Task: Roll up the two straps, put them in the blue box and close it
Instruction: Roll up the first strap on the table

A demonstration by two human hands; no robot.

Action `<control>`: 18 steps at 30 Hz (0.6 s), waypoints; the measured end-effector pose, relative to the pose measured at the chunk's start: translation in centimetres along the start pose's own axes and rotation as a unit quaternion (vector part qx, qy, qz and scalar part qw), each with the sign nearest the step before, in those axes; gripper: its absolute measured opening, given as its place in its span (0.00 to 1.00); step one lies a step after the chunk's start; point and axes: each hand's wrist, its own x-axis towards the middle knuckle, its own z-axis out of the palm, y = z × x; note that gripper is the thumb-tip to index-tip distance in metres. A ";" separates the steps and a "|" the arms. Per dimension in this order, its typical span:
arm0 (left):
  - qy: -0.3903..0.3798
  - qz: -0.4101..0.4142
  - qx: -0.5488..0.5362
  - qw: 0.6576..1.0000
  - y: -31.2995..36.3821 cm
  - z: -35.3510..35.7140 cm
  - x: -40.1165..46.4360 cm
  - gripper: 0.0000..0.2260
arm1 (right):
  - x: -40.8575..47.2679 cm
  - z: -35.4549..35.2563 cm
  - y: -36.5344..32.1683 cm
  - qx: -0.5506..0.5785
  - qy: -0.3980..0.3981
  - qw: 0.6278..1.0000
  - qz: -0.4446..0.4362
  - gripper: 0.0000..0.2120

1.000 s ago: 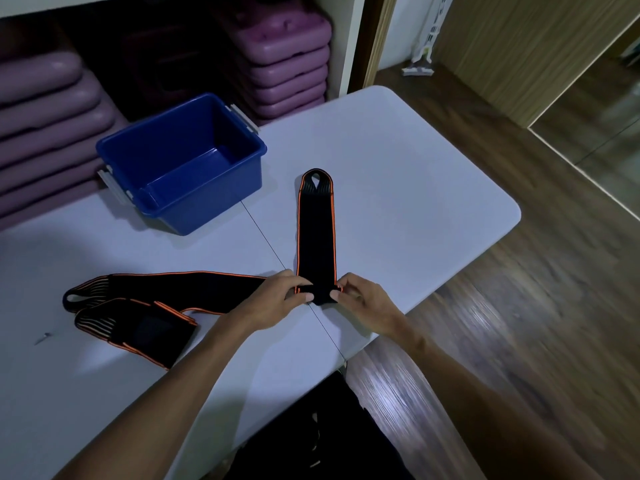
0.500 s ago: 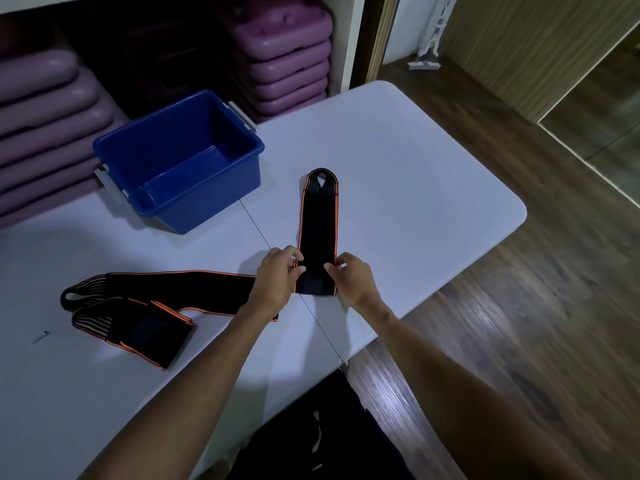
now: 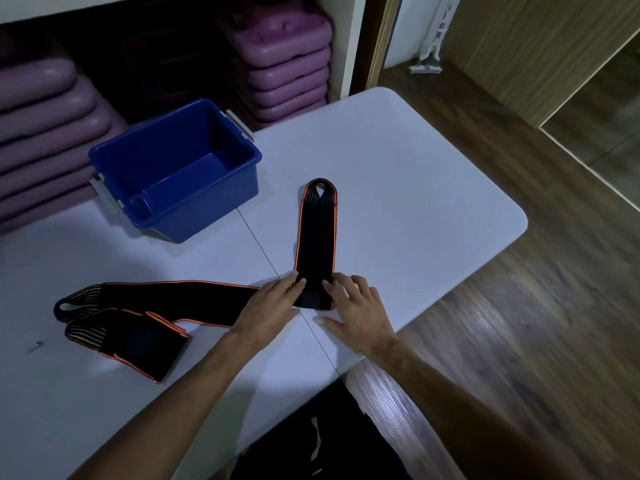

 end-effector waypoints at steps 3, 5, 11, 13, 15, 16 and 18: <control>0.048 0.028 0.021 0.998 -0.2 -0.3 0.6 0.23 | 0.3 -0.2 0.3 -0.005 0.002 1.000 -0.011 0.26; 0.058 0.037 0.005 0.998 -0.5 -0.7 0.8 0.19 | 0.8 -0.5 0.4 0.023 0.006 1.000 -0.017 0.23; 0.023 -0.036 -0.111 0.993 -0.6 -2.8 2.6 0.18 | 2.8 -2.0 0.6 0.119 0.002 0.993 0.002 0.17; 0.007 -0.086 -0.179 0.980 -0.7 -3.3 3.5 0.13 | 3.8 -2.6 0.5 0.188 -0.024 0.981 0.042 0.16; 0.005 -0.132 -0.217 0.967 -0.7 -3.4 4.3 0.08 | 4.6 -2.6 0.6 0.241 -0.053 0.965 0.088 0.16; 0.011 -0.155 -0.225 0.962 -0.6 -3.3 4.6 0.08 | 5.1 -2.5 0.6 0.253 -0.060 0.960 0.106 0.15; 0.029 -0.190 -0.216 0.957 -0.3 -3.0 5.2 0.10 | 5.9 -2.1 0.5 0.262 -0.064 0.953 0.140 0.15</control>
